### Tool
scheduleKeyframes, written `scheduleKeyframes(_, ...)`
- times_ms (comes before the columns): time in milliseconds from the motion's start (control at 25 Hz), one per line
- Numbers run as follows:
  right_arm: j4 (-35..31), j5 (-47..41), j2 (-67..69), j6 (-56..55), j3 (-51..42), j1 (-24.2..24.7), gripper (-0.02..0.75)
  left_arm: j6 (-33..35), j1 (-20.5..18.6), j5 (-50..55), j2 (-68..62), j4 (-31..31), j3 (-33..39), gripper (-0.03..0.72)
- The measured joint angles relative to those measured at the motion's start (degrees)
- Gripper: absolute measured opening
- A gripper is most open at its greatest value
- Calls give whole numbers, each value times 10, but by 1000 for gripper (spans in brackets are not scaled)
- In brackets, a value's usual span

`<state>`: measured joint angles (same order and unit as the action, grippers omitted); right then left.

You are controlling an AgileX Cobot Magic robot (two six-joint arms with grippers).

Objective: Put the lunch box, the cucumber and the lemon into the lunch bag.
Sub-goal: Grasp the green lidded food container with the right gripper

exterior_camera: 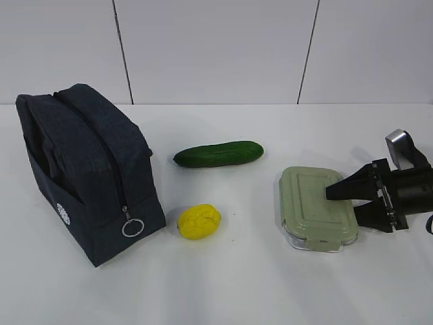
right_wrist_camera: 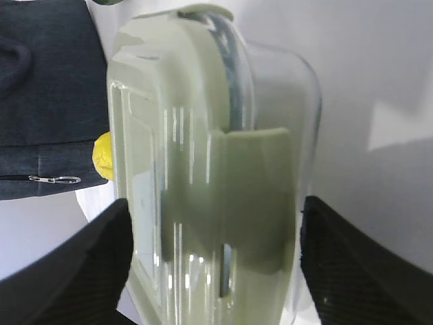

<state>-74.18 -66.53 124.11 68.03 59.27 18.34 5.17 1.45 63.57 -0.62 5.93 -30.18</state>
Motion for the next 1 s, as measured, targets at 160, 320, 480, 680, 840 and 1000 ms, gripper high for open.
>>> scheduleKeyframes(160,0,0,0,0,0,0,585,0,0,0,0,0,0,239)
scheduleKeyframes(320,0,0,0,0,0,0,585,0,0,0,0,0,0,239)
scheduleKeyframes(480,0,0,0,0,0,0,583,0,0,0,0,0,0,239)
scheduleKeyframes(680,0,0,0,0,0,0,541,0,0,0,0,0,0,239)
scheduleKeyframes(840,0,0,0,0,0,0,524,0,0,0,0,0,0,239)
scheduleKeyframes(1000,0,0,0,0,0,0,522,0,0,0,0,0,0,239)
